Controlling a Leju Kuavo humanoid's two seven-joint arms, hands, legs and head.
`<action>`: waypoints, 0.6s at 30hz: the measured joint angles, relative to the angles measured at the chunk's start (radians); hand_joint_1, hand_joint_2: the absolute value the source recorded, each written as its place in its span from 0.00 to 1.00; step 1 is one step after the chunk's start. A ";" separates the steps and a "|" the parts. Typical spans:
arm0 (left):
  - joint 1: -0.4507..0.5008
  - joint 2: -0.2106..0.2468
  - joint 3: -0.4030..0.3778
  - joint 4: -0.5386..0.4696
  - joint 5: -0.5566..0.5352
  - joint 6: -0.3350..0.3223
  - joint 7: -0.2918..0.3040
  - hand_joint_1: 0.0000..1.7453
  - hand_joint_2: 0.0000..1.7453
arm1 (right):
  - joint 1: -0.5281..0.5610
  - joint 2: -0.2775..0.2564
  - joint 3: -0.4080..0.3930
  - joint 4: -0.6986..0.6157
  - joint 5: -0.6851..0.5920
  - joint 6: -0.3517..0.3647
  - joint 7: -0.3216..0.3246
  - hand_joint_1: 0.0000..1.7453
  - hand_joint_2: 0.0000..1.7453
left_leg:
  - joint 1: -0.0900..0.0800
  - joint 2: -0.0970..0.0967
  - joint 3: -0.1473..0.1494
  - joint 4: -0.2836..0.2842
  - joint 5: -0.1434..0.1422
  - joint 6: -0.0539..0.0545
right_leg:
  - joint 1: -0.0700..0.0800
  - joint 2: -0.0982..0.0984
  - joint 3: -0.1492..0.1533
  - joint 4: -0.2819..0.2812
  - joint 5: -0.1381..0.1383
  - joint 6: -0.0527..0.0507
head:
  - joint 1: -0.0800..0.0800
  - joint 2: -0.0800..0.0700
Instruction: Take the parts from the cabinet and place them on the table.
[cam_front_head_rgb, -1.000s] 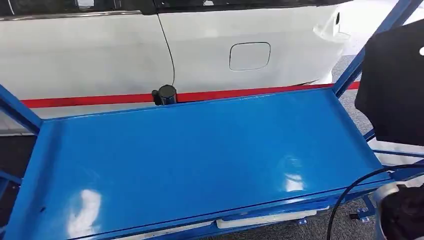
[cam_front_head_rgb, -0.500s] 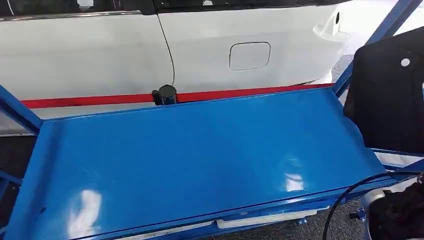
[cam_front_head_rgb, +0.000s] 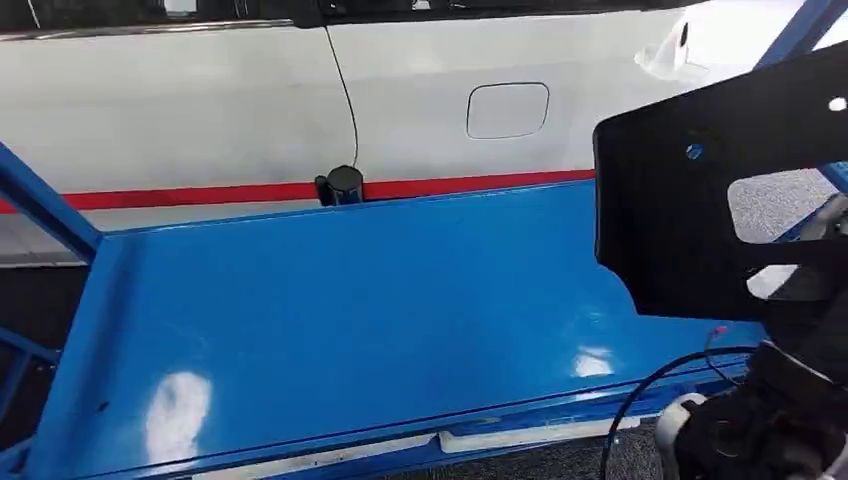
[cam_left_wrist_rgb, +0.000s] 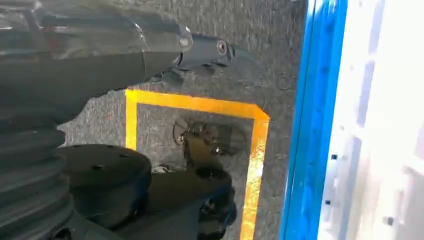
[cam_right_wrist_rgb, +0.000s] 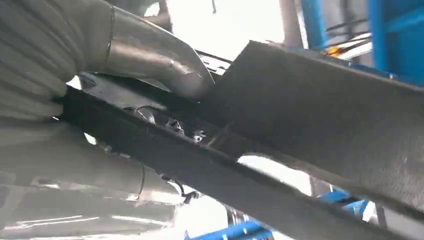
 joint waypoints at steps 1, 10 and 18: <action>-0.002 -0.001 0.000 0.000 0.005 0.001 0.000 0.00 1.00 | -0.011 0.005 0.017 0.013 -0.004 0.000 -0.009 1.00 1.00 | -0.001 0.002 -0.005 0.000 0.004 -0.006 | 0.002 0.006 0.028 -0.052 -0.015 -0.006 | 0.000 0.000; -0.003 0.000 0.000 0.000 0.008 0.006 -0.001 0.00 1.00 | -0.044 0.036 0.109 0.078 -0.016 0.000 -0.020 1.00 1.00 | 0.016 -0.016 -0.087 0.223 -0.165 -0.065 | 0.011 -0.013 -0.026 -0.075 0.062 -0.046 | -0.044 0.000; -0.006 0.002 0.002 0.000 0.008 0.006 -0.001 0.00 1.00 | -0.052 0.044 0.137 0.106 -0.016 0.000 -0.021 1.00 1.00 | 0.022 -0.014 0.119 -0.009 -0.095 -0.059 | 0.014 -0.026 -0.095 -0.031 0.093 -0.016 | -0.055 0.000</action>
